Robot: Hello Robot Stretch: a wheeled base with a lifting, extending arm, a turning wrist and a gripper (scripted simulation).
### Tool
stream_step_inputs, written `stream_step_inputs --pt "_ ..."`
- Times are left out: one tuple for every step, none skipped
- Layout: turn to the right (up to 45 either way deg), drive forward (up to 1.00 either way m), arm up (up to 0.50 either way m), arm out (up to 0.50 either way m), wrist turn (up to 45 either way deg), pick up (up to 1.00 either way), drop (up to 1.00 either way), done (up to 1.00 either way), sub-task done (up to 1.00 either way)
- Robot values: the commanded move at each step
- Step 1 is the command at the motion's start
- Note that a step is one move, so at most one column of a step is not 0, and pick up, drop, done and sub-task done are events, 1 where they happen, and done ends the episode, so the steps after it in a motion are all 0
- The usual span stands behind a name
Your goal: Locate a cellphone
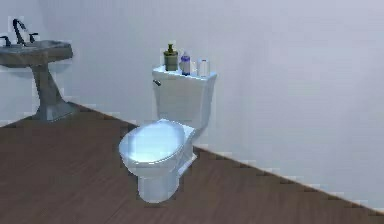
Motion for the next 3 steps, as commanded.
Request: stream_step_inputs --pt "-45.0 0.0 0.0 0.0 0.0 0.0 0.0 0.0 0.0" --pt "-45.0 0.0 0.0 0.0 0.0 0.0 0.0 0.0 0.0" --pt "-45.0 0.0 0.0 0.0 0.0 0.0 0.0 0.0 0.0"
